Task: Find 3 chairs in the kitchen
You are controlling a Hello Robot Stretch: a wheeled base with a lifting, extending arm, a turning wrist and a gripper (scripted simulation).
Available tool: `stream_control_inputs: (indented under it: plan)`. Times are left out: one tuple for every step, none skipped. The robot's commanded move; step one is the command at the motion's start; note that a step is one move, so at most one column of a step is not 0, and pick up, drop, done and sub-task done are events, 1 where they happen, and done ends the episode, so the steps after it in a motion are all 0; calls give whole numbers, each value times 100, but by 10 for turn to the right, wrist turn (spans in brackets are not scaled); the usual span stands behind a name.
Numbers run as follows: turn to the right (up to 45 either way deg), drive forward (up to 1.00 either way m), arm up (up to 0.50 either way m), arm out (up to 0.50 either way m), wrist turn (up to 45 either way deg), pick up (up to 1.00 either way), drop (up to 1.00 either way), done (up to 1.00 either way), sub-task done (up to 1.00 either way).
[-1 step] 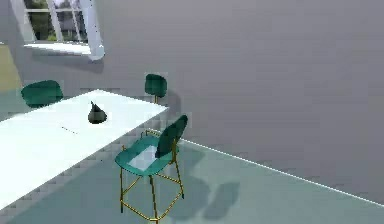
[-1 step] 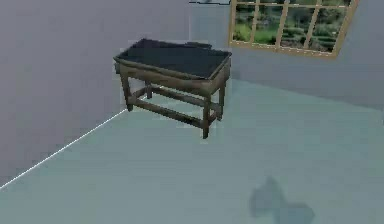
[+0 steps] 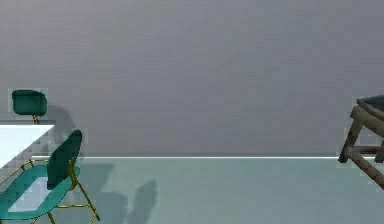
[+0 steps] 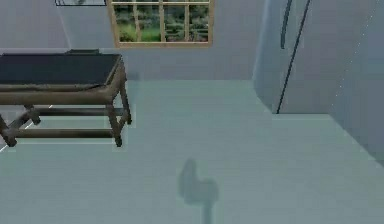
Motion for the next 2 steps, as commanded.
stream_control_inputs:
  plan:
    - [0, 15, 0, 0, 0, 0, 0, 0, 0]
    - [-450, 0, 0, 0, 0, 0, 0, 0, 0]
